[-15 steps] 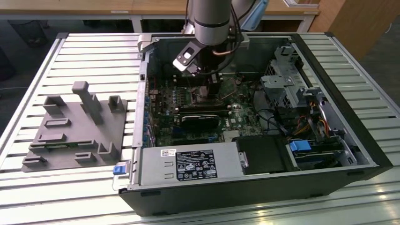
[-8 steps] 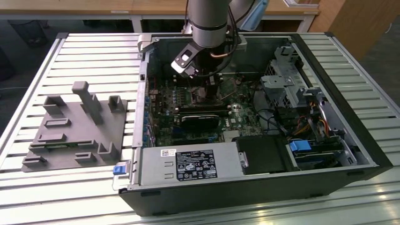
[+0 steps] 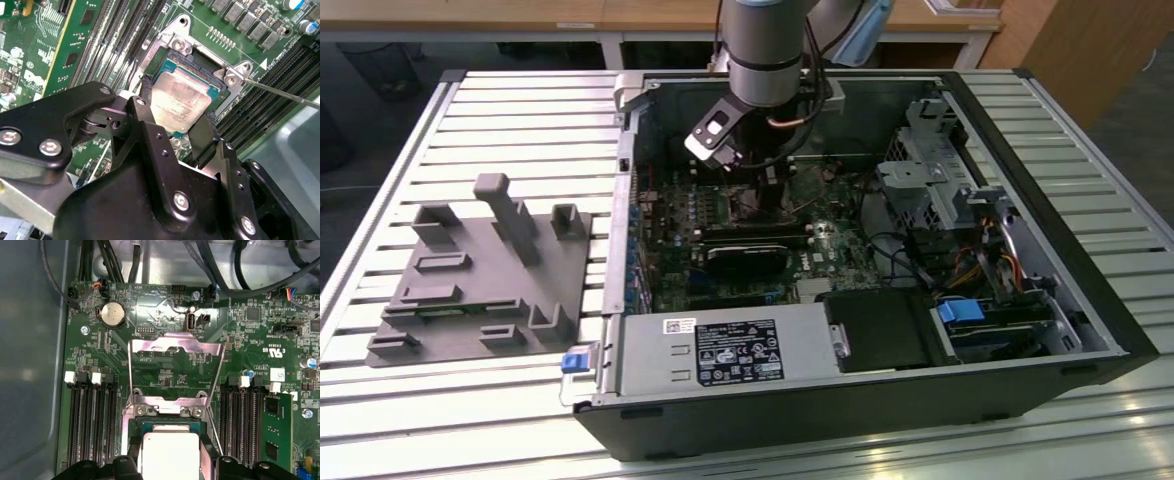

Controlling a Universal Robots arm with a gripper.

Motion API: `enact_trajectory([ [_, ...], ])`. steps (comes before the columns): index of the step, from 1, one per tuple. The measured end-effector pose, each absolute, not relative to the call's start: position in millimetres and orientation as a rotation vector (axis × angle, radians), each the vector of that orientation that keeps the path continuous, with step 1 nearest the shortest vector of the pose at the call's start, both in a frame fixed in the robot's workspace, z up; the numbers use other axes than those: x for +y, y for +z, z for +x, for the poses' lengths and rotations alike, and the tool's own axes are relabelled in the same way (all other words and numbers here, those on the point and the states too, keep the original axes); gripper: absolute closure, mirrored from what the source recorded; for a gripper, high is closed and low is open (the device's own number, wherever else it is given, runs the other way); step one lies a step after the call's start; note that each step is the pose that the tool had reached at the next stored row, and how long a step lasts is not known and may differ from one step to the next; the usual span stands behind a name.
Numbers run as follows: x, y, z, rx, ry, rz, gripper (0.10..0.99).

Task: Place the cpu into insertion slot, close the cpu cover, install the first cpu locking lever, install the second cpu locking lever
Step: 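Place the cpu into insertion slot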

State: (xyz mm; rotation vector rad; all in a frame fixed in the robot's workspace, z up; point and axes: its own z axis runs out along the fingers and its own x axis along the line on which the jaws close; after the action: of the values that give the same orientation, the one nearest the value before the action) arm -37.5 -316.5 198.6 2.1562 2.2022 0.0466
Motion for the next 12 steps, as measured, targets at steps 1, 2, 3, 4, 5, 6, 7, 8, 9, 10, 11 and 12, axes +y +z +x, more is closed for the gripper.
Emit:
enact_trajectory([
  [1,-316.4,198.1,-37.5,2.202,0.047,2.156,0.545],
  [2,-316.4,197.6,-37.5,2.202,0.047,2.156,0.545],
  [3,-316.3,197.1,-37.4,2.201,0.047,2.157,0.545],
  [4,-316.3,196.6,-37.5,2.200,0.047,2.158,0.545],
  [5,-316.3,196.2,-37.5,2.199,0.047,2.159,0.545],
  [6,-316.3,195.6,-37.5,2.199,0.047,2.159,0.545],
  [7,-316.2,194.9,-37.5,2.199,0.047,2.159,0.545],
  [8,-316.2,194.3,-37.5,2.199,0.047,2.159,0.545],
  [9,-316.2,194.2,-37.5,2.199,0.046,2.159,0.545],
  [10,-316.2,194.2,-37.5,2.199,0.046,2.159,0.545],
  [11,-316.2,194.2,-37.5,2.199,0.046,2.159,0.545],
  [12,-316.2,194.1,-37.5,2.199,0.046,2.159,0.545],
])
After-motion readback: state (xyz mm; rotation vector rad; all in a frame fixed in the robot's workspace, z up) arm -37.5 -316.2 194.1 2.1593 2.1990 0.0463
